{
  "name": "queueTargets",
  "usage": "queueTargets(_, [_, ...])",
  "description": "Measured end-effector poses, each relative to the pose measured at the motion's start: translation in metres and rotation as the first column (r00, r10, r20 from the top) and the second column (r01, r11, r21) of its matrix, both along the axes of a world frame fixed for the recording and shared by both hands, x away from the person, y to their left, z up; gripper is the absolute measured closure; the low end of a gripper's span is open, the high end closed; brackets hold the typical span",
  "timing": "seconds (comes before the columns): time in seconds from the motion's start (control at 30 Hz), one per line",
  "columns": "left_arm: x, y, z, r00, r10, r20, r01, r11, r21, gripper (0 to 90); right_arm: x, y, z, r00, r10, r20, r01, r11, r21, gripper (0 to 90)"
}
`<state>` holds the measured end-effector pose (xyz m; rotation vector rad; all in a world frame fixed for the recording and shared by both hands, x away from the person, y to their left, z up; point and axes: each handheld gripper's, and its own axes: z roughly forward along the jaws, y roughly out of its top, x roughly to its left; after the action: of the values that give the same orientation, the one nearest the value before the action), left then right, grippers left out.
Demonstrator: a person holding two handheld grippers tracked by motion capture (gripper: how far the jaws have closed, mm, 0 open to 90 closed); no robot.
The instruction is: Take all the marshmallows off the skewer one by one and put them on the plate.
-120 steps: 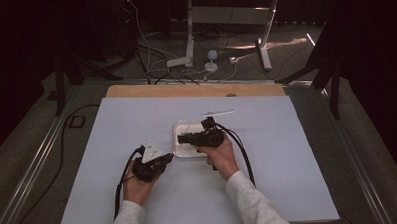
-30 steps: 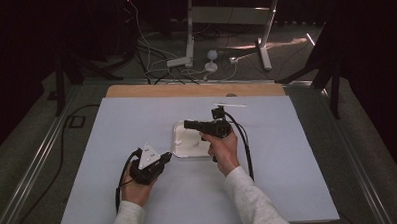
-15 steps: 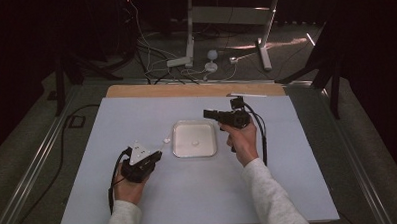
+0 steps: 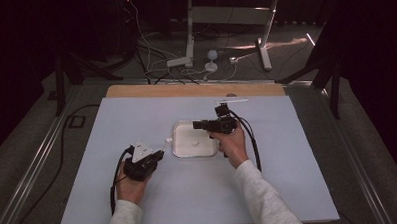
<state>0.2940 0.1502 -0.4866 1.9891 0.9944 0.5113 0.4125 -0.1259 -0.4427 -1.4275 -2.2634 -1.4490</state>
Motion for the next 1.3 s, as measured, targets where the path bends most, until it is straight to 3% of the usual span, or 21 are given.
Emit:
queueTargets(0.33, [0.002,-0.007,-0.003,0.9998,-0.013,-0.016,0.013,0.9998,0.012,89.7,0.001,0.005,-0.009,0.9997,0.003,-0.025,-0.003,1.0,0.004,42.3])
queueTargets(0.57, [0.002,-0.008,-0.001,0.9999,-0.012,-0.008,0.012,0.9999,-0.01,89.6,-0.008,0.008,-0.008,0.9988,0.05,0.004,-0.05,0.999,0.008,33.1])
queueTargets(0.8, [0.001,-0.009,0.001,1.0,-0.009,0.003,0.009,0.9994,-0.033,89.6,-0.023,0.018,-0.009,0.9942,0.107,0.01,-0.107,0.993,0.039,32.7])
queueTargets(1.03, [0.0,-0.01,0.004,0.9999,-0.006,0.014,0.007,0.9977,-0.068,89.6,-0.037,0.036,-0.016,0.986,0.167,-0.001,-0.166,0.981,0.096,41.1])
queueTargets(1.3, [-0.002,-0.014,0.005,0.9994,-0.02,0.03,0.023,0.9954,-0.092,89.6,-0.042,0.052,-0.024,0.9836,0.178,-0.028,-0.174,0.978,0.117,48.5])
